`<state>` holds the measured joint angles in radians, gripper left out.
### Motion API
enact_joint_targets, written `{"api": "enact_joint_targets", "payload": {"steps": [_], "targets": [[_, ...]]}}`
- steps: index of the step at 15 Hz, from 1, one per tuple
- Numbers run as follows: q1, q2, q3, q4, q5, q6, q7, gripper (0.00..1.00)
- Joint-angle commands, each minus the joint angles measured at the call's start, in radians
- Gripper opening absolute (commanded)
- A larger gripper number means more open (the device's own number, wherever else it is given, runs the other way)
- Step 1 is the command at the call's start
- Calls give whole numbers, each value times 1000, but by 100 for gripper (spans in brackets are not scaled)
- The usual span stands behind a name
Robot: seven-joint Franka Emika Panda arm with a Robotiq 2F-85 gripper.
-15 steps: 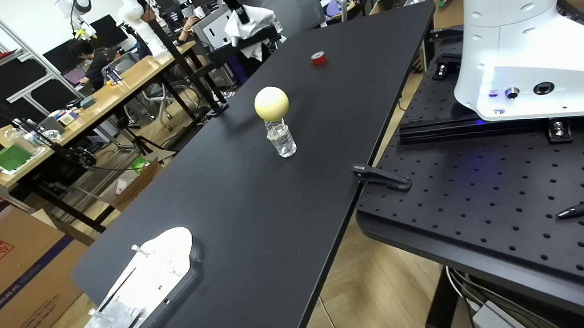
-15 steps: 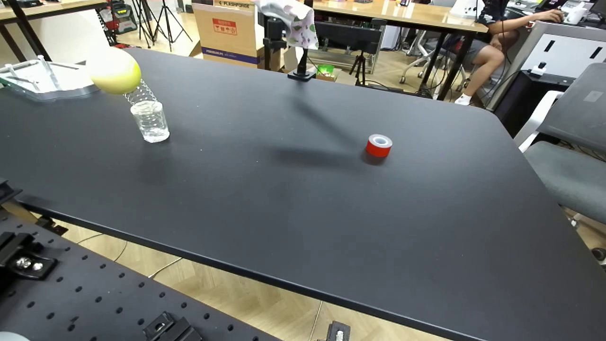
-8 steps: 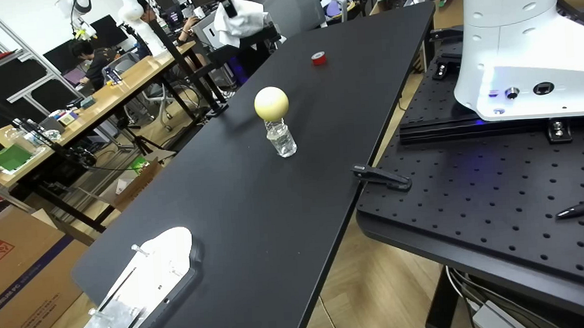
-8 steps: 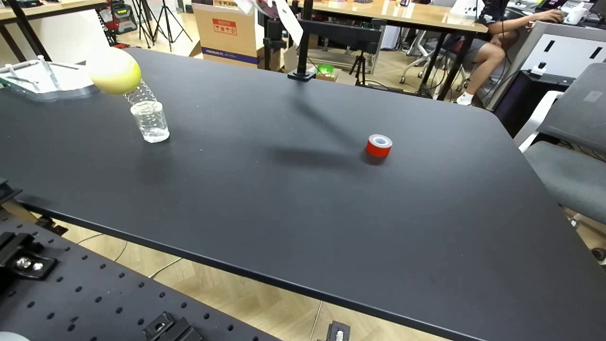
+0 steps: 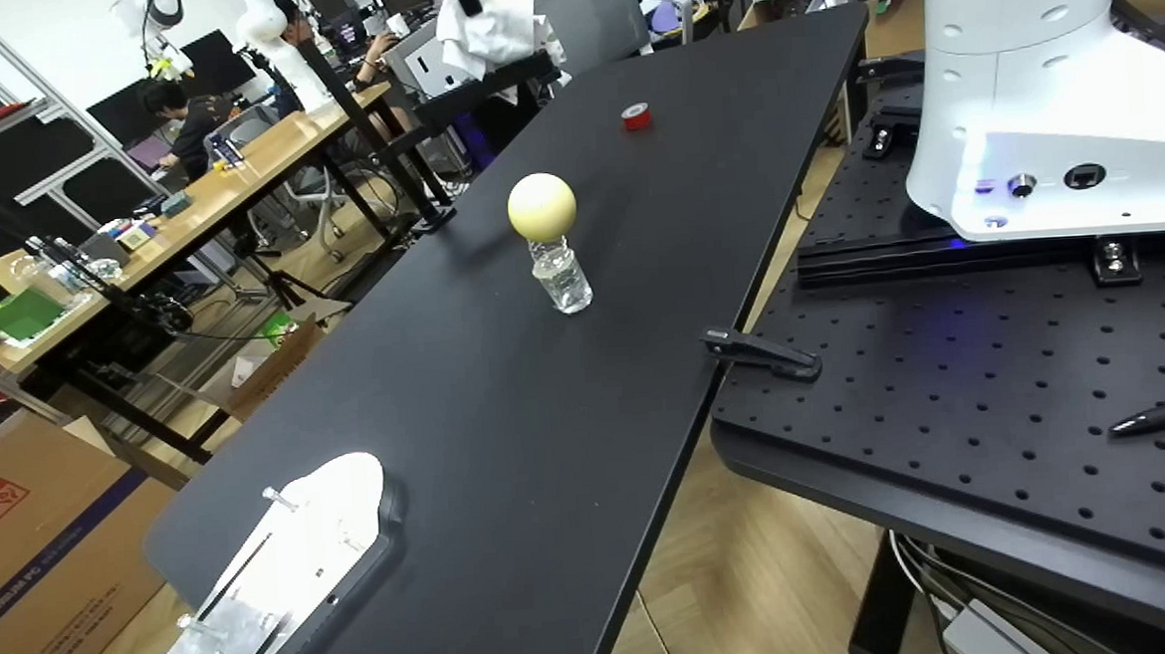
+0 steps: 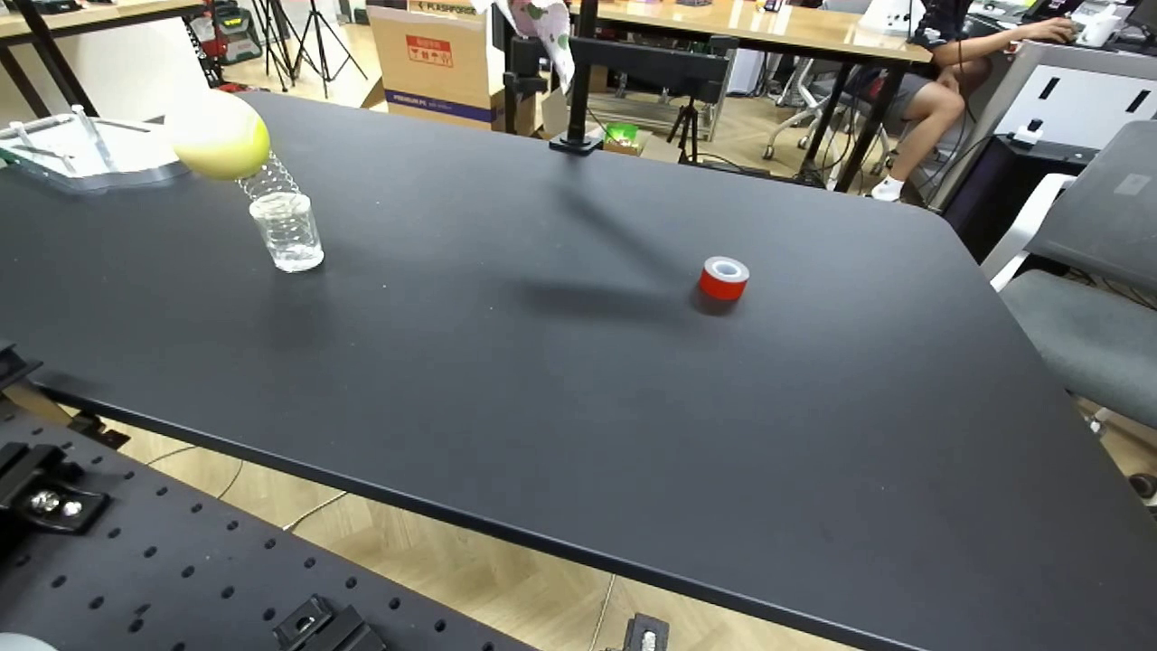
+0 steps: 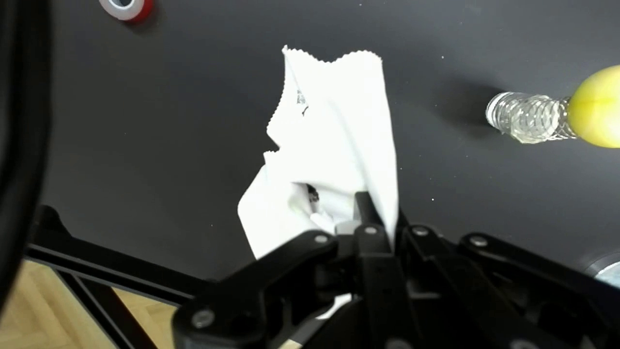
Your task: Pick up the white cloth and hang it on the metallic pole
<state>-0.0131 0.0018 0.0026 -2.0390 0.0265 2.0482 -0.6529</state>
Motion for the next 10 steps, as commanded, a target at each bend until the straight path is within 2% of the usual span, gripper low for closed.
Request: {"api": "enact_joint_targets", "payload": {"steps": [1,10], "targets": [[-22,22,-29,14,21,-11,5,1],[-48,85,-31,-15,71,-39,-50,1]]}}
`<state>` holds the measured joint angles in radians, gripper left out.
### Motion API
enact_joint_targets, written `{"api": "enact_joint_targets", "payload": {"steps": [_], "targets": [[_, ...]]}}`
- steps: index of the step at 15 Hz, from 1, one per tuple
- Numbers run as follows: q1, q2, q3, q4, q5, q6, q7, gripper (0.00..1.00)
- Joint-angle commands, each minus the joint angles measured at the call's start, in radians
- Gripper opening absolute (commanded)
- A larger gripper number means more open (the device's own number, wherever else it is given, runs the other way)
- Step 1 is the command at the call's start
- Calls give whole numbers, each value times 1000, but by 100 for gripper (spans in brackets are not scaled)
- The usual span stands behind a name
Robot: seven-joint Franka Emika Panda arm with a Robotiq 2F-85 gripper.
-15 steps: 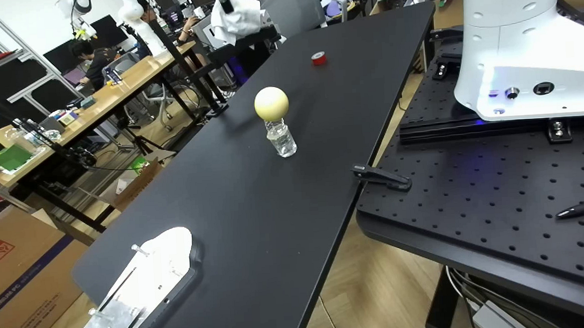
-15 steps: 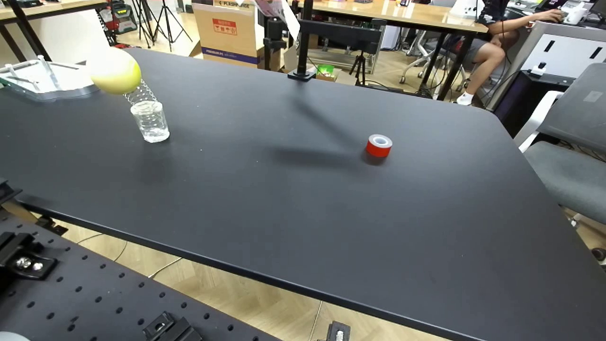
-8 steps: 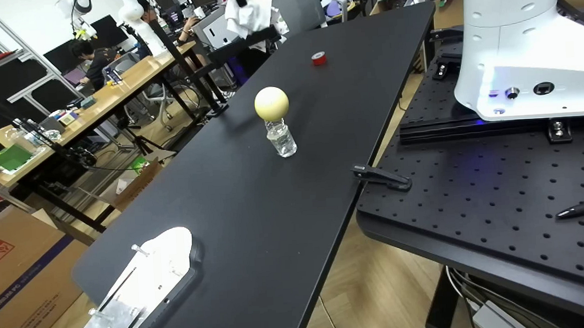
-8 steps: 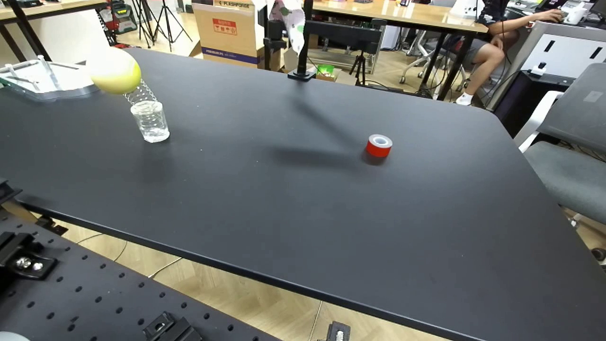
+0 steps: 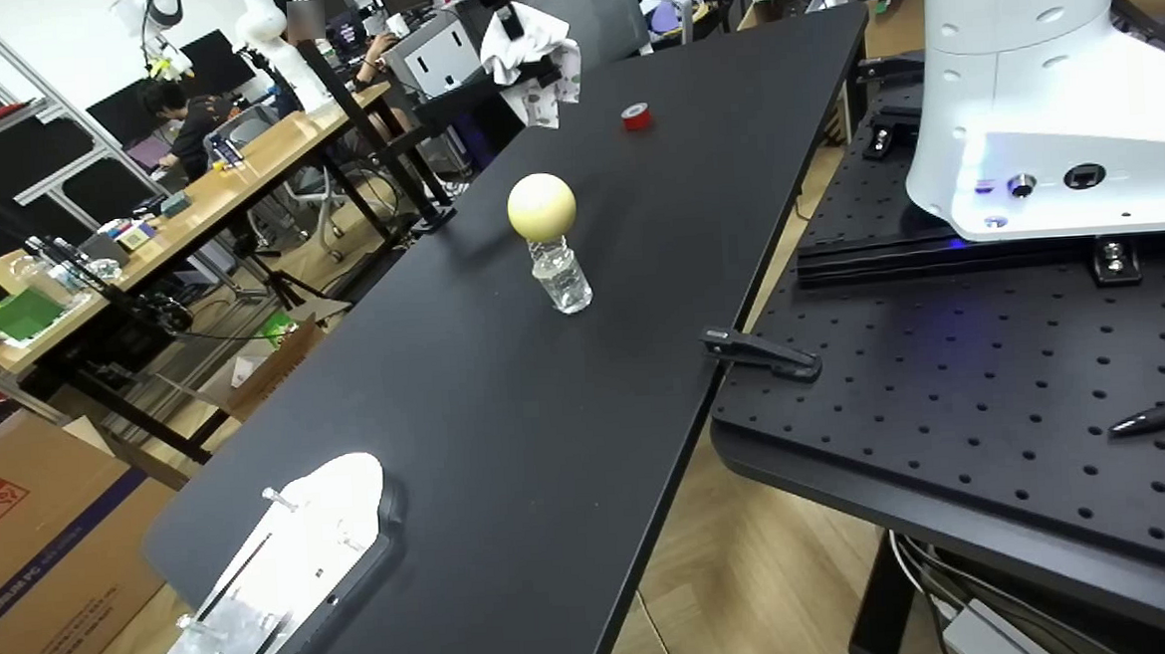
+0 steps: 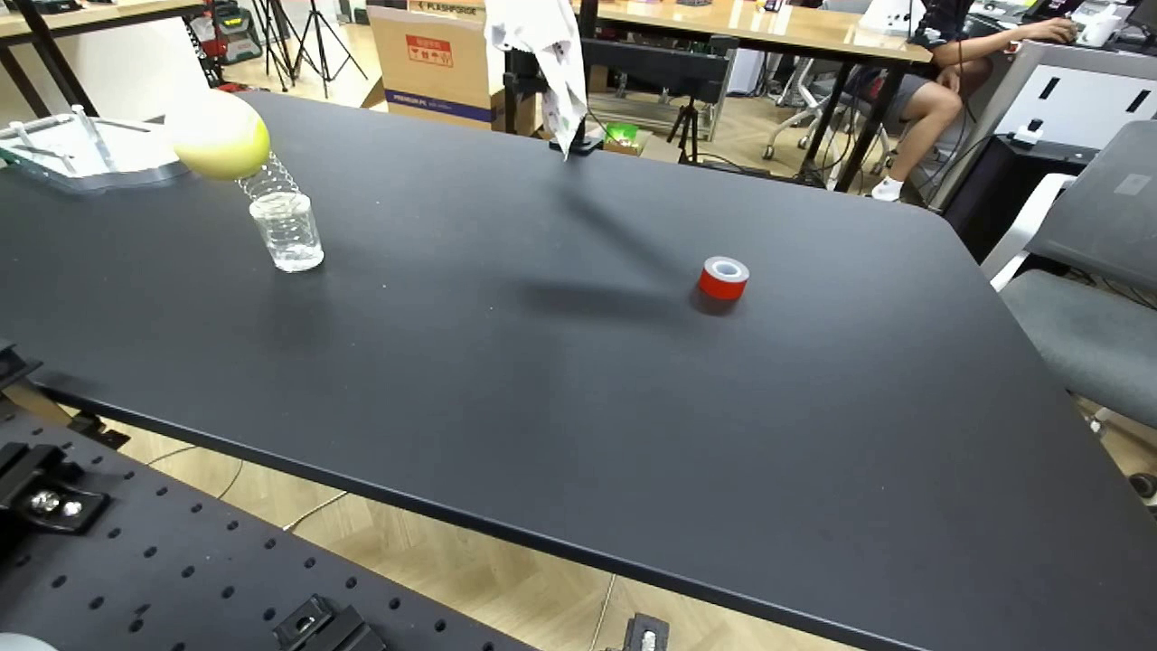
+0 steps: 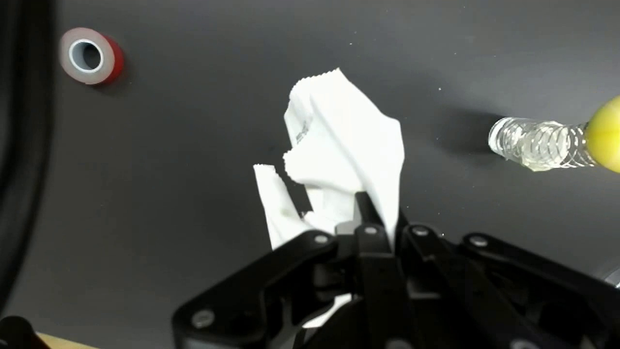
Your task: Pick up the white cloth and hang it on the metallic pole
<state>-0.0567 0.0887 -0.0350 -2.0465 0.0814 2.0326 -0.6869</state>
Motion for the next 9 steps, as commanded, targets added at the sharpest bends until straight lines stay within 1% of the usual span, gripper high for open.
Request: {"api": "enact_joint_targets", "payload": {"steps": [1,9], "targets": [[-3,0,9,-9,13,-26,-20,1],[11,2,38,-29,10,-56,-89,1]]}}
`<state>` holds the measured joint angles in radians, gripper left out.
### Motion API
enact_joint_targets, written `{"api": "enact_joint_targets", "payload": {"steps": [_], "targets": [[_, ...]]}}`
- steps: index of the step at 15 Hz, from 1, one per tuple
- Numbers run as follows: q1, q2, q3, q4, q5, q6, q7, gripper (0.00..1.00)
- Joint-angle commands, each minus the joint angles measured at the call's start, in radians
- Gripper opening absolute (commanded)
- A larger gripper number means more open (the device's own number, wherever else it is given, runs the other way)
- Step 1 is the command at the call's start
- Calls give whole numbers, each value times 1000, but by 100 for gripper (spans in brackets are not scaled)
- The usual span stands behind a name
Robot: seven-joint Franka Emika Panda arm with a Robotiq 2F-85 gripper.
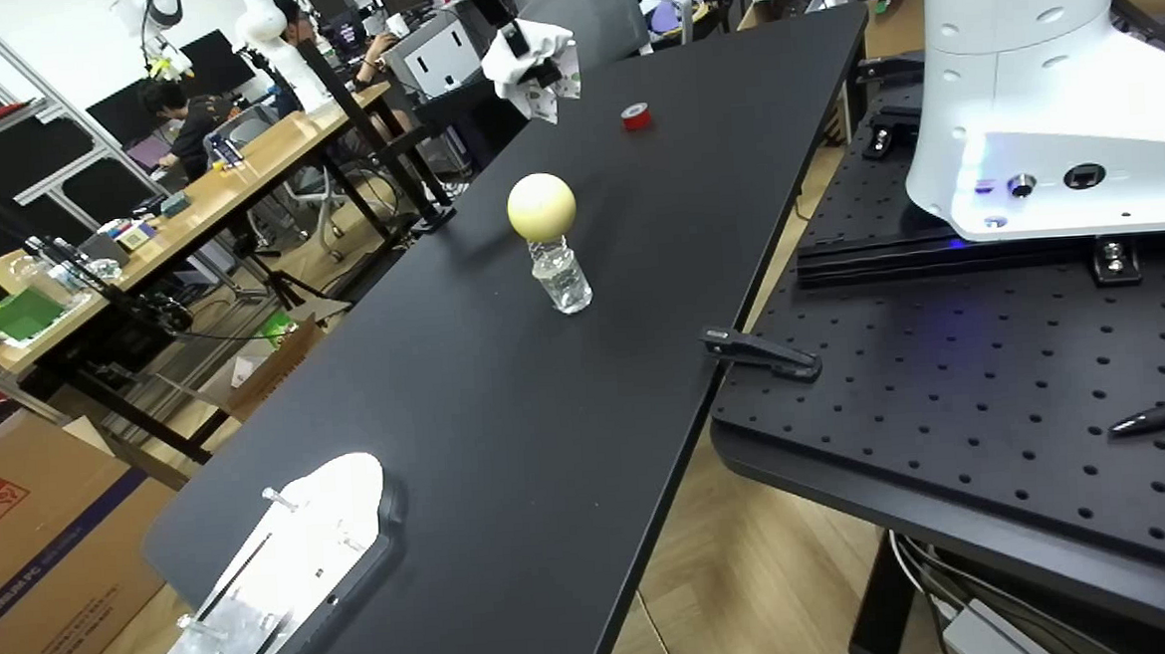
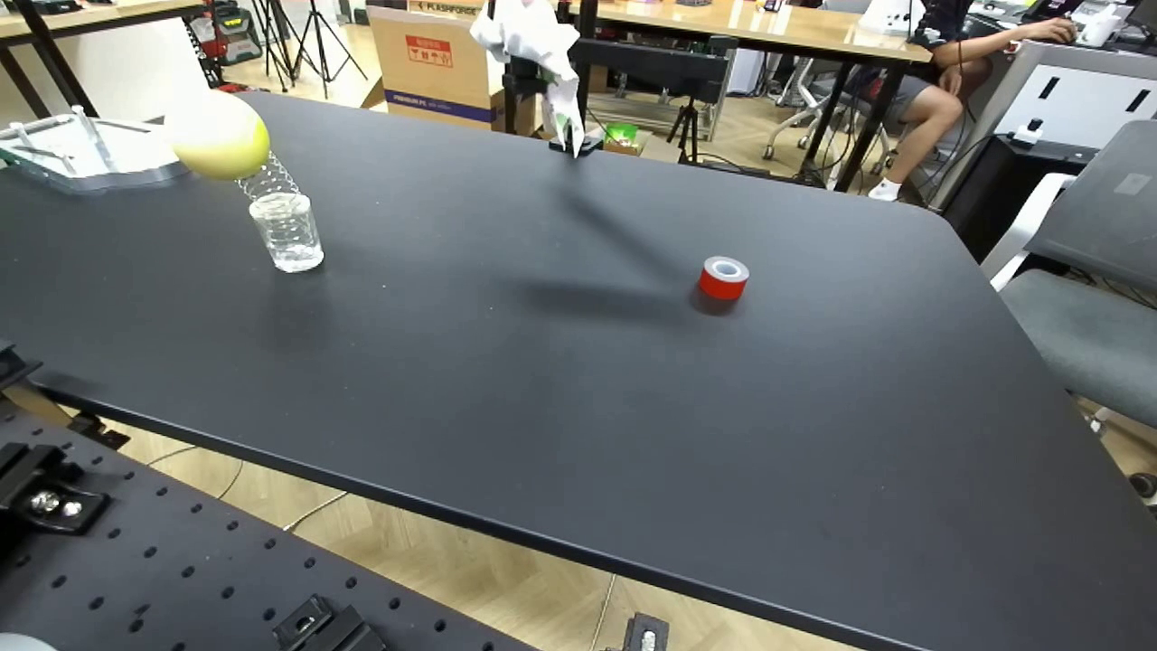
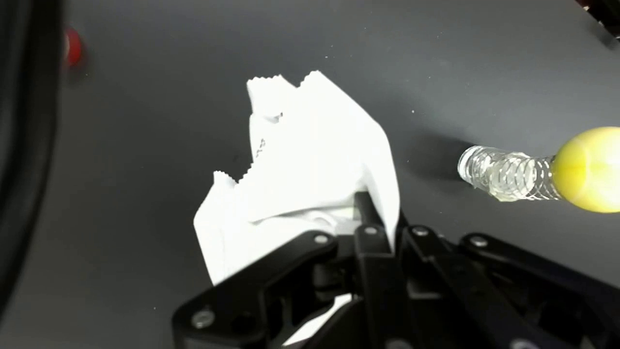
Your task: Pick up the white cloth and hang it on the metallic pole
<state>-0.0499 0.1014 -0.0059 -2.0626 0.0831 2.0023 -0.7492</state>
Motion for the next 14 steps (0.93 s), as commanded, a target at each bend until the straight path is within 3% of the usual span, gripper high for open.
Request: {"api": "enact_joint_targets", "payload": {"steps": [1,3,4,5,7,14], "targets": [[6,-9,11,-15,9,-31,-35,1],[6,-3,15,-14,12,-46,-48,1],[5,0,15,-11,13,-53,-52,7],[3,4,14,-6,17,-65,-54,32],[1,7,11,-2,21,-72,-59,33],[7,-7,14,4,6,-61,-55,81]]}}
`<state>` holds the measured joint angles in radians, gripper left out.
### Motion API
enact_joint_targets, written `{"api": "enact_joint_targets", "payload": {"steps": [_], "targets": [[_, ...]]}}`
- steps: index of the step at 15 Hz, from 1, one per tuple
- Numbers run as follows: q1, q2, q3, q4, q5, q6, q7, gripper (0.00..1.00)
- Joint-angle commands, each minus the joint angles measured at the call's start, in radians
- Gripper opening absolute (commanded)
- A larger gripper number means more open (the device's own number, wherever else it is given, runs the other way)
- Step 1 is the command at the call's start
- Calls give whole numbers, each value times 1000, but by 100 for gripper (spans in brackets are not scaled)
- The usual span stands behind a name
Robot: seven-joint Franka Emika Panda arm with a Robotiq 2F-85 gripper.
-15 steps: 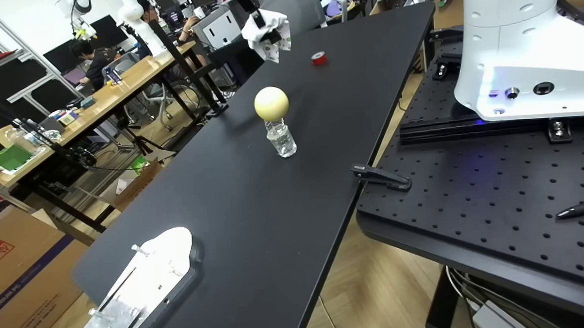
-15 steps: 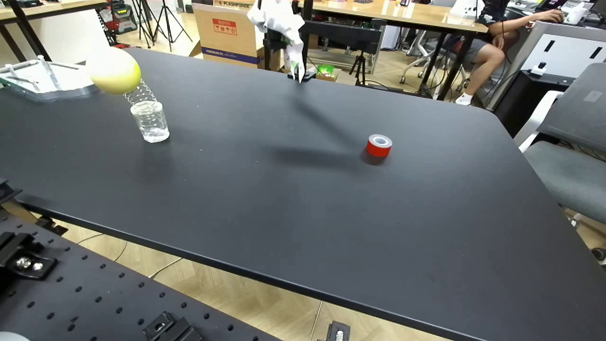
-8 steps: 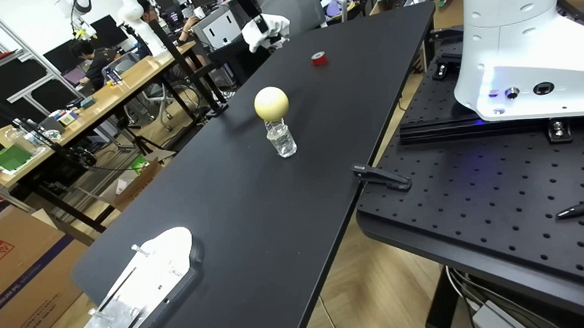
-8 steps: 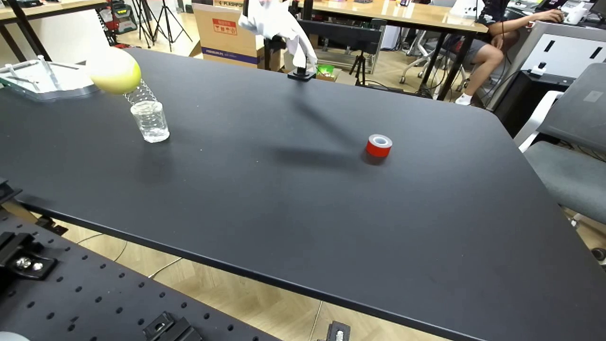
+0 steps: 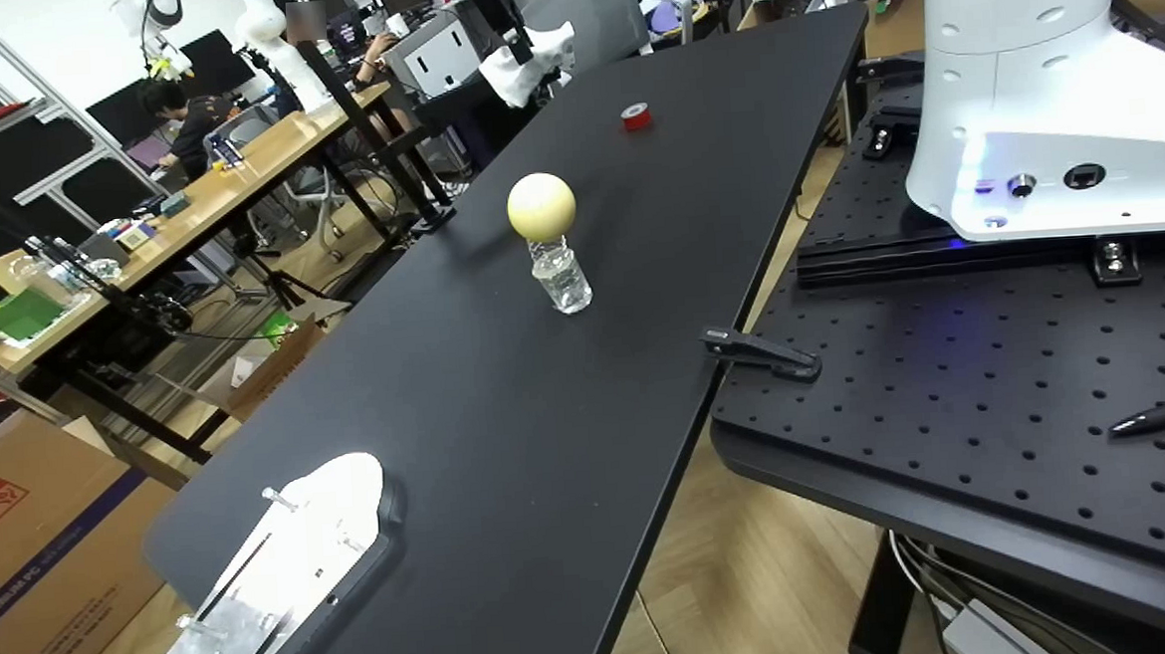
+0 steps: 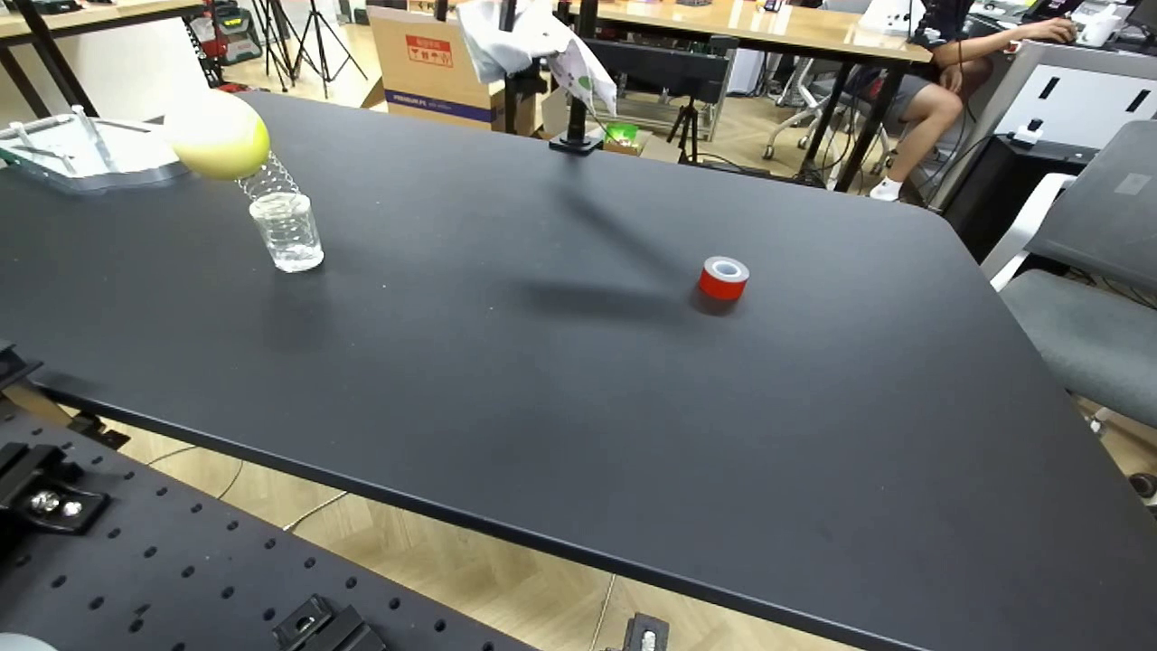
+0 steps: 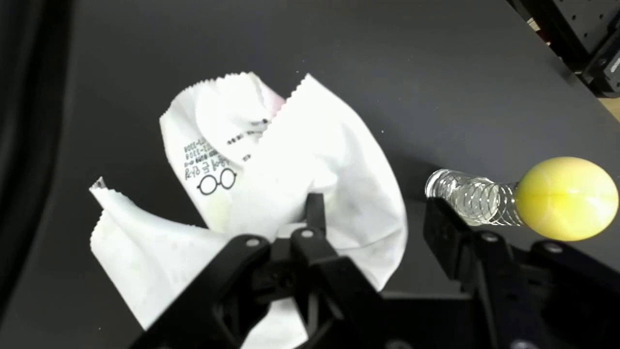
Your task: Pick up the white cloth and hang it on the metallic pole
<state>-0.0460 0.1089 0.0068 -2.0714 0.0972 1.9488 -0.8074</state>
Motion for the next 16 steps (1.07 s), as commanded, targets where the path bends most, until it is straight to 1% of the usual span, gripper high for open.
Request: {"api": "enact_joint_targets", "payload": {"steps": [1,2,3,4,16], "targets": [[6,-18,3,13,-10,-5,3,87],[9,-23,5,15,-15,-1,4,95],[12,-28,7,14,-19,7,4,99],[15,-34,9,14,-20,11,1,100],[42,-86,23,2,-28,59,-21,100]]}}
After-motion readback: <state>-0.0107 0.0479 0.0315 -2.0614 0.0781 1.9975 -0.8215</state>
